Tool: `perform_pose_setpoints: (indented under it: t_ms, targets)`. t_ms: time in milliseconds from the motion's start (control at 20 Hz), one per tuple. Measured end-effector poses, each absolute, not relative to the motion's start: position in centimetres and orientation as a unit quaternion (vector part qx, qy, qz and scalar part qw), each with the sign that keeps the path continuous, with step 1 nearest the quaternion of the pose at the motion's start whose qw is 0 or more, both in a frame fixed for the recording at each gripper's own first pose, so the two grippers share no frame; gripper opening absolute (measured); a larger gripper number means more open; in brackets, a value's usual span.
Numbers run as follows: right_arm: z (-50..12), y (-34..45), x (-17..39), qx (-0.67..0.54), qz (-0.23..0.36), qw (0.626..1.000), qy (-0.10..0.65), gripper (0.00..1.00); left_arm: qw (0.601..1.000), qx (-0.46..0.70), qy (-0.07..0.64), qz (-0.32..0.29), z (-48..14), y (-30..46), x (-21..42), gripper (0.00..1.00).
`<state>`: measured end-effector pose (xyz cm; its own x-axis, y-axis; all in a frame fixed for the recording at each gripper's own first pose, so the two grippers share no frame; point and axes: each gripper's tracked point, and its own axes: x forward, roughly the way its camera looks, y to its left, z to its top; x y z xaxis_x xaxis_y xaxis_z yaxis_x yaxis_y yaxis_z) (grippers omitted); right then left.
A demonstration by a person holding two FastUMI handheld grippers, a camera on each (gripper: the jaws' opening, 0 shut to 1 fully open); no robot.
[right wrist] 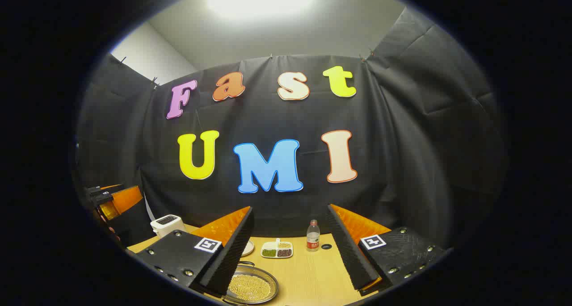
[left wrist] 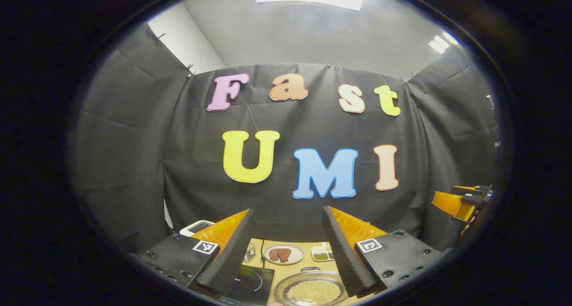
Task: First push the handle of the pot to place it horizontally, then grasp the pot with both hands and set it on the induction cooktop.
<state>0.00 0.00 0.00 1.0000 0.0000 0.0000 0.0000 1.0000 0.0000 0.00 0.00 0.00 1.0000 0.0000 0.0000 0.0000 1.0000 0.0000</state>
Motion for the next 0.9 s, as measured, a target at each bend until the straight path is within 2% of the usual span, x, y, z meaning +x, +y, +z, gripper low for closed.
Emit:
perform_pose_setpoints:
  t_ms: [900]
  targets:
    - [0.4, 3.3, 2.7, -0.014, -0.02, 1.0, -0.013, 0.97, 1.0, 0.005, -0.019, -0.02, 0.8, 3.4, 4.0, 0.99]
